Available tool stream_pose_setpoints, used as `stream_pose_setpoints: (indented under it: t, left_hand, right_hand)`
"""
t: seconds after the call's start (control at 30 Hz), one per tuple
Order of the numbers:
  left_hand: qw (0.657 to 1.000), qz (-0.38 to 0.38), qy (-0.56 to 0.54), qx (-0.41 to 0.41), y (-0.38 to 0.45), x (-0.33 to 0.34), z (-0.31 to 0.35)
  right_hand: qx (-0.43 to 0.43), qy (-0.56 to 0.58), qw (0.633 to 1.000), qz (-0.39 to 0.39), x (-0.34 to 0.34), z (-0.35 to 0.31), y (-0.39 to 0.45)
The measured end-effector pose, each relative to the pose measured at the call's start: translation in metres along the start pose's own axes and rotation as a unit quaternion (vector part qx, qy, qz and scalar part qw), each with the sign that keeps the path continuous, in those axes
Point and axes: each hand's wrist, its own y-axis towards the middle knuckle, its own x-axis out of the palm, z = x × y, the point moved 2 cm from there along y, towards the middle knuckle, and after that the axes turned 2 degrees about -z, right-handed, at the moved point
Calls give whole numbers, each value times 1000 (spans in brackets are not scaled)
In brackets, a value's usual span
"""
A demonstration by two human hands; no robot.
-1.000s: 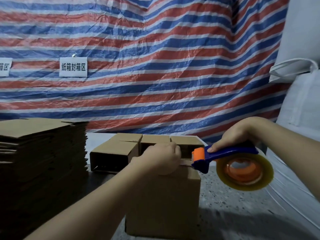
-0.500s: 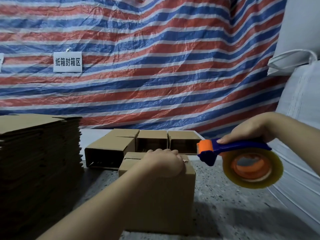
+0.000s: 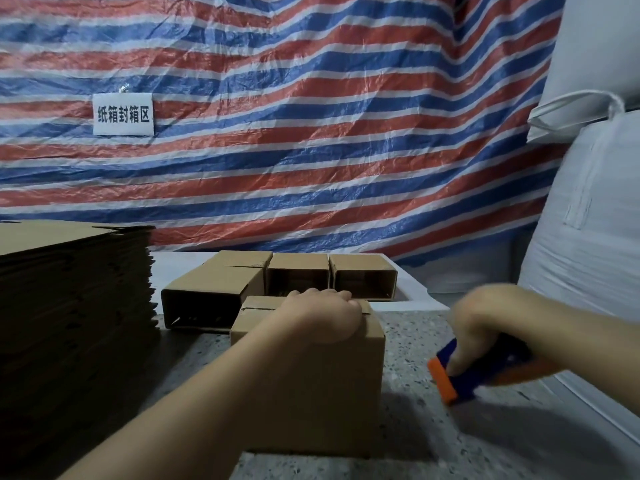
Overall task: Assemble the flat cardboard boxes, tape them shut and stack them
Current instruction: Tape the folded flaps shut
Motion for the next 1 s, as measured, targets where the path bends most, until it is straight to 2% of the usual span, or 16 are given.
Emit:
stream_pose_setpoints:
  t: [0.1, 0.17, 0.23, 0.47, 0.63, 0.7, 0.77, 0.8, 0.87, 0.93, 1.0]
  left_hand:
    - [1000, 8, -1, 1, -2, 0, 1]
    - [1000, 11, -6, 1, -3, 0, 2]
    - [1000, 11, -10, 2, -3, 0, 2]
    - [1000, 14, -6, 10, -5, 0, 2]
    - [1000, 18, -14, 19, -5, 1, 0]
    - [999, 20, -12, 22, -5, 2, 0]
    - [1000, 19, -13, 20, -4, 1, 0]
    - [1000, 17, -13, 17, -3, 1, 0]
    - [1000, 14, -12, 13, -2, 1, 0]
    - [1000, 18, -4, 11, -2, 1, 1]
    - [1000, 23, 1, 13, -2, 1, 2]
  right_hand:
    - [-35, 128, 981, 140, 38, 7, 15]
    - [-32, 171, 957, 232, 59, 6, 20]
    - [-18, 185, 941, 284, 81, -2, 25]
    - [7, 194, 923, 332, 130, -30, 26]
    - [34, 204, 941, 267, 108, -32, 9]
    - [17, 256, 913, 319, 79, -28, -6]
    - [-41, 394, 840, 370, 45, -25, -18]
    - [-76, 485, 795, 356, 28, -25, -22]
    - [-119, 630, 727, 244, 8, -35, -26]
    - [-127, 670, 719, 134, 4, -53, -27]
    - [-126, 689, 705, 108, 9, -69, -22]
